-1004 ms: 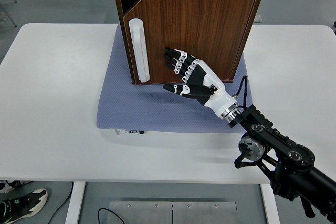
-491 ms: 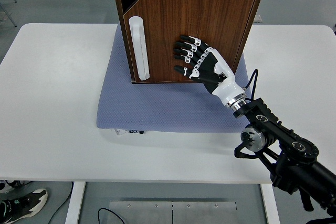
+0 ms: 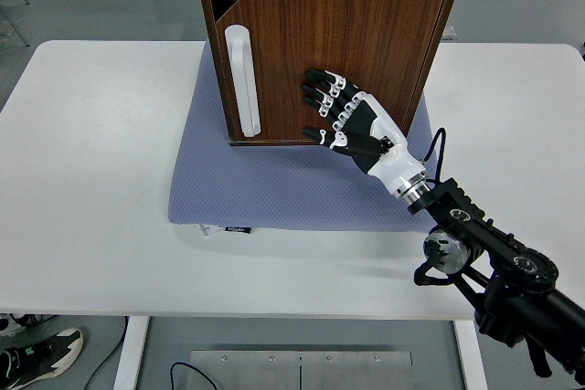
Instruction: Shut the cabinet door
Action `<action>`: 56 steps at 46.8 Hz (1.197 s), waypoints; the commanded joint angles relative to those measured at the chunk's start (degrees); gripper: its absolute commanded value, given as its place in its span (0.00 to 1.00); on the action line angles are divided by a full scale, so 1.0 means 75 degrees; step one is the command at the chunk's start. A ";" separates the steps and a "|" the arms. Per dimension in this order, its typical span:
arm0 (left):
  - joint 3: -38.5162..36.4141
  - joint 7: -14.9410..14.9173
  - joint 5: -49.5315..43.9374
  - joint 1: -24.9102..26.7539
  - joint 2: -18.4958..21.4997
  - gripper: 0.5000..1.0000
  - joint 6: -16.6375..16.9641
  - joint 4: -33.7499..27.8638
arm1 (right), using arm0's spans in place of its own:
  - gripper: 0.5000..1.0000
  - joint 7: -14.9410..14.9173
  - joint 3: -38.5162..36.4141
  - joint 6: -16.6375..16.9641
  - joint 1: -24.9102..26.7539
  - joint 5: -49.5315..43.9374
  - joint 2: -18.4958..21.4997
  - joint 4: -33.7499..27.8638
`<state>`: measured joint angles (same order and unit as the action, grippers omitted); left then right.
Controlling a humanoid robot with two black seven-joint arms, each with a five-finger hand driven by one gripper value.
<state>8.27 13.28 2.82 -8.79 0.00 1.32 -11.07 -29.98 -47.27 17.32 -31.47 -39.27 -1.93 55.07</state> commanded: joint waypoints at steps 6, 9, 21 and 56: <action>-0.0001 -0.0001 -0.0001 0.0000 0.0000 1.00 0.0000 0.0000 | 1.00 -0.0386 -0.0025 0.0526 0.0165 -0.0002 -0.0480 0.0111; -0.0001 -0.0001 -0.0001 0.0000 0.0000 1.00 0.0000 0.0000 | 1.00 -0.0468 -0.0048 0.0596 0.0200 -0.0002 -0.0726 0.0111; -0.0001 -0.0001 0.0011 0.0000 0.0000 1.00 0.0000 0.0000 | 1.00 -0.0670 -0.0072 0.1217 0.0610 0.0022 -0.1429 0.0181; -0.0001 -0.0001 -0.0001 0.0000 0.0000 1.00 0.0000 0.0000 | 1.00 -0.0670 -0.1185 0.1452 0.1864 0.0092 -0.2660 0.0416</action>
<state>8.26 13.28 2.81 -8.79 0.00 1.32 -11.07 -35.00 -55.10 28.22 -18.39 -38.59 -21.32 58.17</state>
